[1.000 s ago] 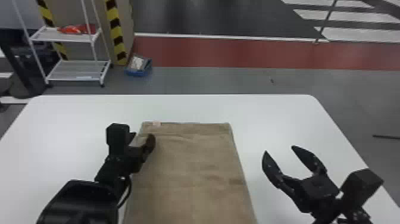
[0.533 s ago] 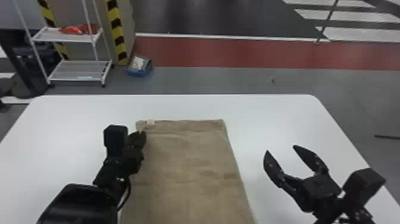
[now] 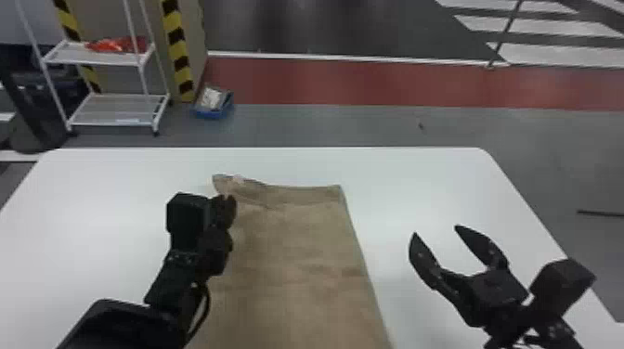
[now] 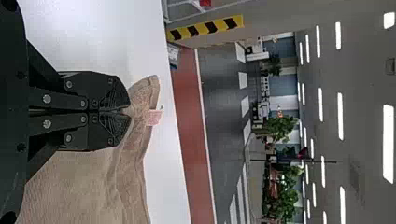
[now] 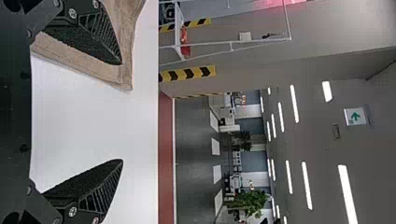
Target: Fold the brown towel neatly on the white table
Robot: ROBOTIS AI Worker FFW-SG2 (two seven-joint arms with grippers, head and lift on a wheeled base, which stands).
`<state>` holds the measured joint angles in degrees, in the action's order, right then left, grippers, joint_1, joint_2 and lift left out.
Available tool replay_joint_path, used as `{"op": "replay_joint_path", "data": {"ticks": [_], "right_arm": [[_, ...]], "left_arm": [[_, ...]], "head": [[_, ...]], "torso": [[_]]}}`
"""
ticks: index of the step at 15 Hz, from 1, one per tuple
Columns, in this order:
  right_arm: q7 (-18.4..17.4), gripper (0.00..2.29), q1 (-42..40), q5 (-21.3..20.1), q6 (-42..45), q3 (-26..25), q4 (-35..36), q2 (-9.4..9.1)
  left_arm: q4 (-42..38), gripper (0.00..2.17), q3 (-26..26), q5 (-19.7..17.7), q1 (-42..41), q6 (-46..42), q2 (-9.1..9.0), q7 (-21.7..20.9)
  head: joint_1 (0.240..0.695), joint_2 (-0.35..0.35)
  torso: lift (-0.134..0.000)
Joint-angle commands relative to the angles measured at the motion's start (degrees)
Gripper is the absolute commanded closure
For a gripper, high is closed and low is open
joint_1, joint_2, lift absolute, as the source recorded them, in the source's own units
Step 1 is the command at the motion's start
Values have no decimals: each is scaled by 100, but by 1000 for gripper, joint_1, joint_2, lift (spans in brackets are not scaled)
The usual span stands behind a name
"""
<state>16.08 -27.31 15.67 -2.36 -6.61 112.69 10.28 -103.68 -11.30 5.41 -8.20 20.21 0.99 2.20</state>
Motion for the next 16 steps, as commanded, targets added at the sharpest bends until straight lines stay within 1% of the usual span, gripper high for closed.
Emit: {"op": "replay_joint_path", "data": {"ticks": [1,3,4,6,7,8,9,12,13,15,16], "right_arm": [[-202,144,24,23,-165,-51,-1,0],[-536,144,33,59,-253,-113,-10,0],[-632,144,33,111,-270,-139,-19,0],[-703,144,24,182,-305,-174,-19,-9],[-738,144,16,182,-305,-174,-19,-17],[-747,144,16,199,-305,-183,-28,-35],[-747,144,7,199,-305,-183,-28,-53],[-738,144,-37,199,-305,-183,-19,-53],[-738,144,-37,199,-305,-183,-19,-53],[-738,144,-46,199,-323,-183,-37,-53],[-738,144,-55,199,-323,-183,-45,-53]], "left_arm": [[-759,1190,-434,179,-322,577,16,0],[-1260,1150,-944,390,-498,1175,51,-9],[-1348,981,-1120,461,-559,1333,51,-17],[-1313,394,-1419,584,-577,1597,60,-79],[-1269,262,-1489,593,-586,1755,60,-114],[-1190,174,-1524,601,-586,1755,60,-114],[-1093,167,-1524,601,-586,1755,60,-105],[-997,167,-1375,610,-603,1702,77,70],[-1023,171,-1357,619,-647,1561,86,185],[-1076,201,-1357,619,-797,893,104,229],[-1041,211,-1357,628,-797,735,104,229]], "head": [[695,-125],[695,-166],[695,-218],[695,-268],[695,-287],[695,-306],[695,-330],[695,-338],[695,-333],[695,-315],[695,-312]], "torso": [[-120],[-120],[-120],[-120],[-120],[-120],[-120],[-120],[-120],[-120],[-120]]}}
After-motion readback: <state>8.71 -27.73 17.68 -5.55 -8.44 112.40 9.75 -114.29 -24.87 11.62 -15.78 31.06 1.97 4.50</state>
